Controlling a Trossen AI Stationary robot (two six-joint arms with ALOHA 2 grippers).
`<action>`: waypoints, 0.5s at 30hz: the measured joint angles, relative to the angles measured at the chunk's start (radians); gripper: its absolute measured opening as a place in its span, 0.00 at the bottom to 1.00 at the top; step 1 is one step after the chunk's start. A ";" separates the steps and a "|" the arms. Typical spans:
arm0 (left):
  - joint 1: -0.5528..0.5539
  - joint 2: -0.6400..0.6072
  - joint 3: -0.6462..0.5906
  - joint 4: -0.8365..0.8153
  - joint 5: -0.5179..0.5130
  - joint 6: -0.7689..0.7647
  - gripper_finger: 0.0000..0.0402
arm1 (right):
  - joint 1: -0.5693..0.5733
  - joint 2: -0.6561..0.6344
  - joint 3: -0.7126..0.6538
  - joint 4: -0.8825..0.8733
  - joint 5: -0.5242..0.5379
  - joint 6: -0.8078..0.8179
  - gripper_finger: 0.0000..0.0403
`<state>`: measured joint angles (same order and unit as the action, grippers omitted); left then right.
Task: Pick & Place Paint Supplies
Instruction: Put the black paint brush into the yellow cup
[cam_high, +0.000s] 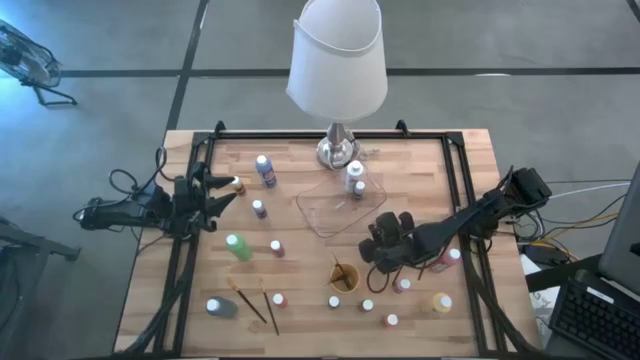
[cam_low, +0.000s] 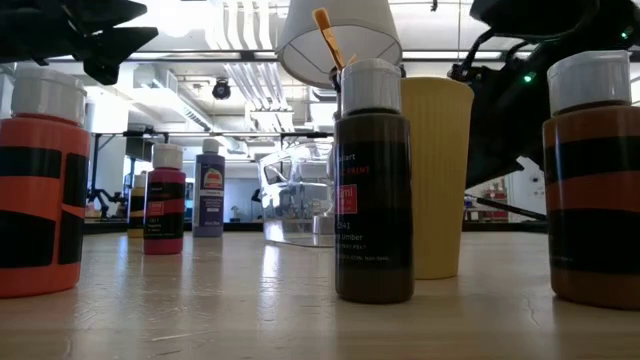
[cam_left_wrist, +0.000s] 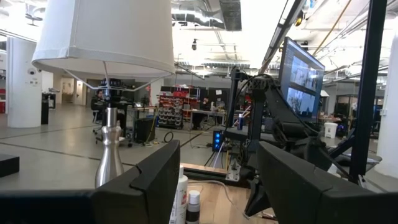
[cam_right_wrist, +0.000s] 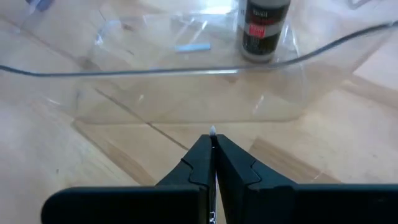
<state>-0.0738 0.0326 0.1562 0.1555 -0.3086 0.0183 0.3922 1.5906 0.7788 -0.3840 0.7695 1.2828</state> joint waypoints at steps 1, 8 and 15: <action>0.000 0.000 0.000 0.000 0.000 0.000 0.54 | 0.007 0.000 0.000 0.001 0.016 0.000 0.02; 0.000 0.000 0.000 0.000 0.000 0.000 0.54 | 0.051 0.000 0.001 0.058 0.122 -0.030 0.02; 0.000 0.000 0.000 0.000 0.000 0.000 0.54 | 0.089 0.000 0.008 0.084 0.219 -0.071 0.02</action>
<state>-0.0738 0.0324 0.1558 0.1555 -0.3084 0.0181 0.4817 1.5906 0.7870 -0.3003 0.9881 1.2117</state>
